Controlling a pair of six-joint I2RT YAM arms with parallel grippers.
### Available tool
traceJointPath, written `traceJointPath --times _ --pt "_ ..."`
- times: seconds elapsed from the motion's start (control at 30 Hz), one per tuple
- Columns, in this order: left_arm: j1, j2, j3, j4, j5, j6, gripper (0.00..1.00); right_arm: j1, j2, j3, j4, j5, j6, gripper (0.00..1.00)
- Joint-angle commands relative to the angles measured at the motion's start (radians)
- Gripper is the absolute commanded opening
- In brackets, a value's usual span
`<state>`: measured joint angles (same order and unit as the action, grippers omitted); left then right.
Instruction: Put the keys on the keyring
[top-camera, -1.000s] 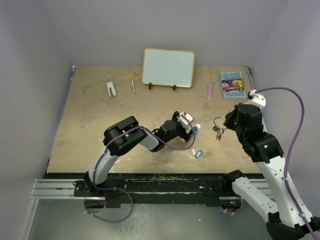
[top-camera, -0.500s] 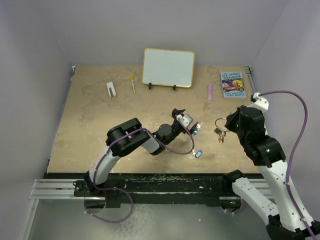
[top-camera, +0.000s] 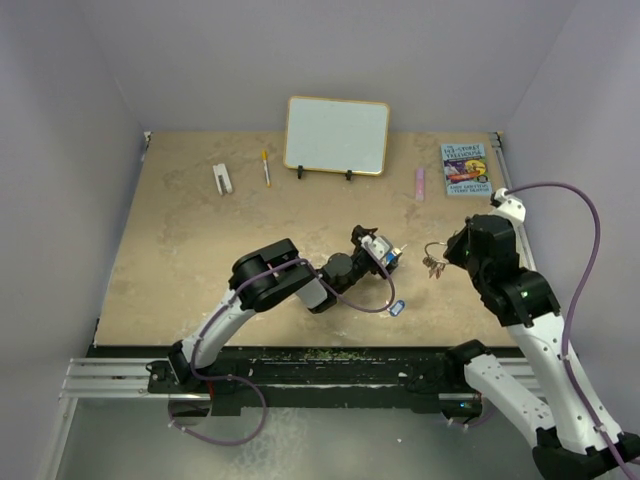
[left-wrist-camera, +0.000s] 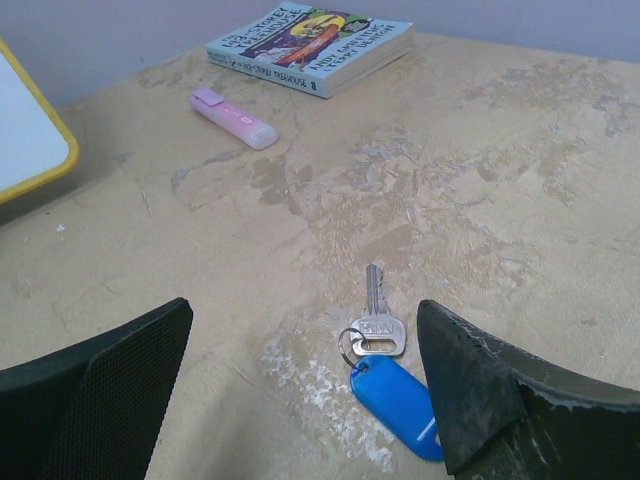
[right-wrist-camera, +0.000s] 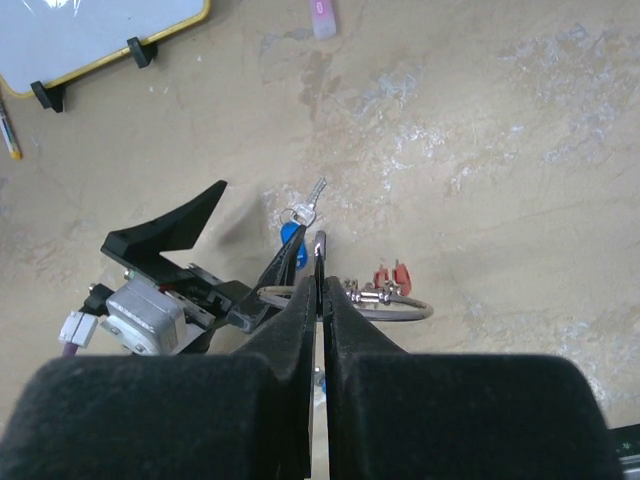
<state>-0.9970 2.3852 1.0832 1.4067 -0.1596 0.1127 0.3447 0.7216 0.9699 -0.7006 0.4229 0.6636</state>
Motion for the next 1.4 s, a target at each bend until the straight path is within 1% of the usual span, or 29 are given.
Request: traceJointPath --times 0.0,0.07,0.2,0.33,0.43,0.5,0.67,0.77,0.93,1.03,1.23,1.3,1.33,1.37 --pt "-0.009 0.022 0.051 0.029 0.023 -0.033 0.96 -0.006 0.001 0.009 0.056 -0.013 -0.005 0.00" --pt "-0.012 0.034 0.066 0.021 0.022 -0.027 0.94 -0.006 0.000 0.010 0.059 -0.010 -0.011 0.00" --pt "-0.013 0.055 0.090 0.009 0.016 -0.041 0.86 -0.006 -0.001 0.019 0.048 -0.004 -0.016 0.00" --pt "-0.014 0.067 0.096 0.002 0.018 -0.054 0.72 -0.006 -0.010 0.018 0.037 0.009 -0.016 0.00" --pt "-0.014 0.056 0.073 0.003 0.029 -0.065 0.63 -0.006 -0.017 0.009 0.037 0.013 -0.012 0.00" --pt "-0.014 0.050 0.056 0.010 0.044 -0.066 0.60 -0.006 -0.019 0.002 0.038 0.013 -0.010 0.00" --pt "-0.015 0.065 0.064 0.012 0.026 -0.068 0.55 -0.006 -0.012 -0.011 0.051 0.001 -0.006 0.00" --pt "-0.014 0.071 0.069 0.006 0.024 -0.068 0.49 -0.006 -0.009 -0.008 0.053 0.001 -0.006 0.00" --pt "-0.014 0.070 0.073 -0.011 0.025 -0.066 0.47 -0.006 -0.007 -0.004 0.050 0.003 -0.010 0.00" --pt "-0.014 0.068 0.078 -0.023 0.027 -0.069 0.42 -0.006 -0.009 -0.005 0.051 0.003 -0.010 0.00" --pt "-0.015 0.069 0.083 -0.035 0.037 -0.073 0.36 -0.006 -0.014 -0.010 0.049 0.004 -0.010 0.00" --pt "-0.014 0.070 0.088 -0.047 0.039 -0.072 0.30 -0.006 -0.013 -0.011 0.048 0.004 -0.009 0.00" --pt "-0.013 0.069 0.091 -0.052 0.038 -0.073 0.22 -0.006 -0.014 -0.011 0.048 0.005 -0.010 0.00" --pt "-0.015 0.069 0.091 -0.053 0.030 -0.075 0.12 -0.006 -0.014 -0.012 0.049 0.005 -0.010 0.00"
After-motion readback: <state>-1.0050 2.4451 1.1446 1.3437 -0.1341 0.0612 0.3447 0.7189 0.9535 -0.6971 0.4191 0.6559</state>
